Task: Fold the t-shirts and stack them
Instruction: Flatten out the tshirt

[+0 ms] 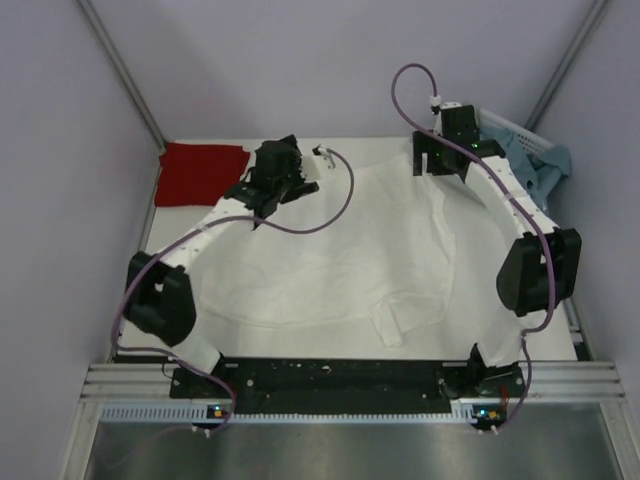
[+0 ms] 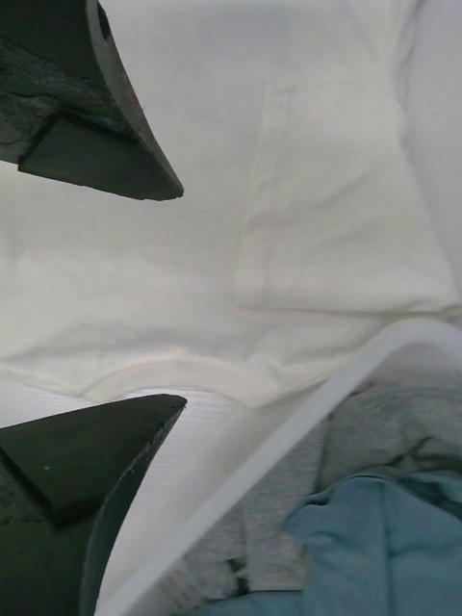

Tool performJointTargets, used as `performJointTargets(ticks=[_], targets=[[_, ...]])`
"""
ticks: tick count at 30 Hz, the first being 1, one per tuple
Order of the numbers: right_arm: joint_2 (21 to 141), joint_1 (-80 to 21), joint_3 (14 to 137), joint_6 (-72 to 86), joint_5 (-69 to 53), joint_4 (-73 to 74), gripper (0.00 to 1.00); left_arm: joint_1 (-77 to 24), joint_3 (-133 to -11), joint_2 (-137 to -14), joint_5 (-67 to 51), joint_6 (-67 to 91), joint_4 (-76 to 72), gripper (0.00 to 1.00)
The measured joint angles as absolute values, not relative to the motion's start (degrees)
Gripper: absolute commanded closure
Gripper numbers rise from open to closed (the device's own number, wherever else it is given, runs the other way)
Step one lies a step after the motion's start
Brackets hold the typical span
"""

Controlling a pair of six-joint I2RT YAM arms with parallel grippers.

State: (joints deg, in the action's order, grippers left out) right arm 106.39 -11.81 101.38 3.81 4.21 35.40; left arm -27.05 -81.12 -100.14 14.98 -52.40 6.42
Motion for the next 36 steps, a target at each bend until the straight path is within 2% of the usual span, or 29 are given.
performJointTargets(ticks=[5, 8, 12, 17, 22, 24, 27, 28, 30, 32, 36], targets=[[88.31, -11.81, 78.02, 9.43, 5.78, 35.94, 0.20, -27.09, -67.13, -75.92, 4.47, -54.30, 18.98, 0.24], [77.95, -11.81, 65.06, 13.50, 5.08, 37.26, 0.22, -26.98, -62.81, -66.59, 1.10, -56.18, 29.63, 0.24], [70.15, -11.81, 53.47, 18.79, 4.69, 39.55, 0.23, -26.57, -51.44, -61.23, 1.13, -58.83, 37.76, 0.20], [68.53, -11.81, 44.21, 24.18, 4.16, 40.12, 0.20, -26.33, -33.08, -60.82, 5.02, -61.04, 45.52, 0.18], [71.37, -11.86, 38.79, 27.24, 4.16, 38.83, 0.20, -25.98, -27.14, -58.89, 9.45, -62.70, 43.79, 0.18], [72.97, -11.86, 36.97, 27.77, 3.46, 36.88, 0.26, -25.67, -26.68, -58.39, 10.24, -63.20, 42.41, 0.19], [75.42, -11.88, 37.26, 27.64, 2.87, 35.03, 0.60, -25.47, -26.48, -58.15, 10.35, -63.59, 41.85, 0.23], [76.23, -11.88, 37.52, 27.55, 2.90, 34.44, 0.77, -25.47, -26.41, -57.98, 10.35, -63.70, 41.91, 0.36], [77.49, -11.81, 38.28, 27.33, 2.35, 33.21, 1.00, -25.45, -26.02, -57.47, 10.24, -63.81, 41.87, 0.65], [77.97, -11.79, 38.72, 27.29, 0.86, 31.44, 1.00, -25.26, -25.10, -57.12, 10.15, -63.77, 41.78, 1.00], [77.25, -11.94, 38.87, 27.27, -2.98, 31.46, 1.00, -25.06, -24.40, -57.12, 11.31, -63.02, 41.06, 1.00]])
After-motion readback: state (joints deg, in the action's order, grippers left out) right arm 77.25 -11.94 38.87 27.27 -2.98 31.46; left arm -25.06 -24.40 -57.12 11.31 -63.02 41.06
